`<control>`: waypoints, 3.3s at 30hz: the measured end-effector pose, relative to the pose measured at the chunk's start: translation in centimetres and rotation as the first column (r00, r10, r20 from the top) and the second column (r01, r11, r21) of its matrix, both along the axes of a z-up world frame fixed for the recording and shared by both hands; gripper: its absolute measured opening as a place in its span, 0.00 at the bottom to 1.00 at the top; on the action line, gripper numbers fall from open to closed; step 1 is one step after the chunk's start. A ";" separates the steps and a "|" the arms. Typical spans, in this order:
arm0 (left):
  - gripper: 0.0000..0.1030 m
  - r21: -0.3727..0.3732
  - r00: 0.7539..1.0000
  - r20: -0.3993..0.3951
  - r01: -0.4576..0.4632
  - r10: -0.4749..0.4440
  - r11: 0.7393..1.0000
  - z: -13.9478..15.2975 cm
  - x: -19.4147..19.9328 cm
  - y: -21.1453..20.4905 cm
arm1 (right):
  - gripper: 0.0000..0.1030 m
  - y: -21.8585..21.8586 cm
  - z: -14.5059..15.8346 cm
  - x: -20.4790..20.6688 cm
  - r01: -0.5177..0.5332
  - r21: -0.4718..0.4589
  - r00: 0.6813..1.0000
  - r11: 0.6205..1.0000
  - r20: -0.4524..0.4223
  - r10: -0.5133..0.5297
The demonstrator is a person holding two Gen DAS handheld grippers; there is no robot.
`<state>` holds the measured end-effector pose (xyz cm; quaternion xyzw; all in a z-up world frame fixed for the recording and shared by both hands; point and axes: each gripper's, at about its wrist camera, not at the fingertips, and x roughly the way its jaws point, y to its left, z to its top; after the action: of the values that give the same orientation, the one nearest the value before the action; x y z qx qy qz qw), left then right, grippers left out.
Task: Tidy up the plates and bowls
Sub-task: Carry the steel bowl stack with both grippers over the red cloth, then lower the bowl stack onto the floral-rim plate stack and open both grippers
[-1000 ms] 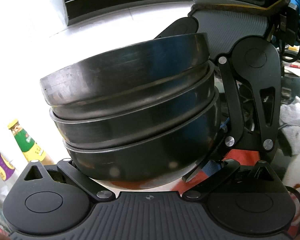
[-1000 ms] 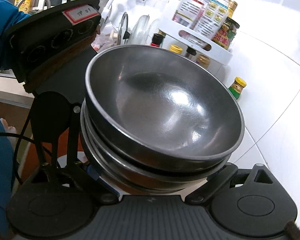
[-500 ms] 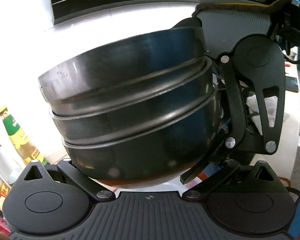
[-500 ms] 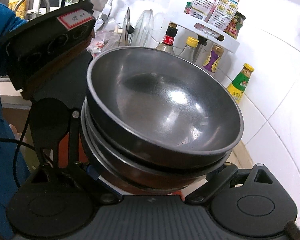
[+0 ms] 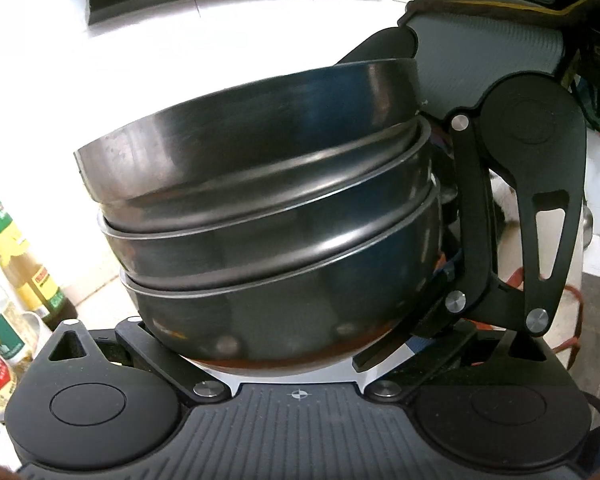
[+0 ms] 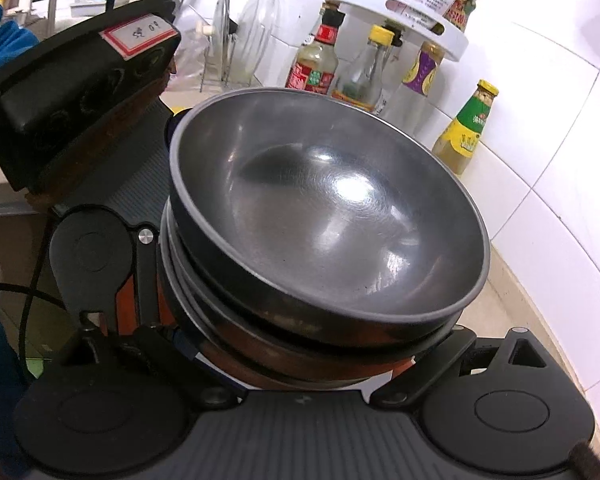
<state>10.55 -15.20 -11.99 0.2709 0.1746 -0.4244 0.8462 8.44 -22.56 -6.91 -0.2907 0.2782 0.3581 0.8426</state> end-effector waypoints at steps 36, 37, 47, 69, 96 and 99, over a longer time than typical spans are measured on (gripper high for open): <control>1.00 0.025 0.999 0.028 0.037 -0.038 0.999 -1.7 -2.5 -0.3 | 0.90 -0.8 -3.4 0.0 0.075 -0.015 0.997 0.997 -0.017 -0.075; 1.00 0.023 0.999 0.031 0.036 -0.037 0.999 -1.8 -2.6 -0.4 | 0.90 -0.7 -3.3 0.0 0.076 -0.017 0.997 0.997 -0.014 -0.076; 1.00 0.034 1.000 0.012 0.026 -0.027 0.999 -2.8 -3.7 -1.7 | 0.90 -0.5 -3.6 0.4 0.088 -0.048 0.995 0.995 -0.039 -0.090; 1.00 0.089 0.996 -0.092 0.015 -0.007 0.996 -2.3 -5.4 -3.0 | 0.96 -3.1 -4.7 1.4 0.131 0.036 0.985 0.991 -0.118 -0.126; 1.00 0.119 0.999 0.006 0.051 -0.052 0.992 -0.4 -10.2 -1.3 | 0.85 -4.3 -2.4 -2.3 0.011 -0.070 0.999 0.998 -0.049 -0.015; 1.00 0.108 0.995 0.087 0.041 -0.050 0.993 0.7 -11.2 -1.3 | 0.85 -4.0 -2.1 -2.1 0.034 -0.064 0.998 0.997 -0.047 -0.037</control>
<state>-0.67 -16.48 -11.24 0.3381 0.1527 -0.4212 0.8276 6.30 -26.57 -9.03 -0.3033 0.3146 0.3410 0.8323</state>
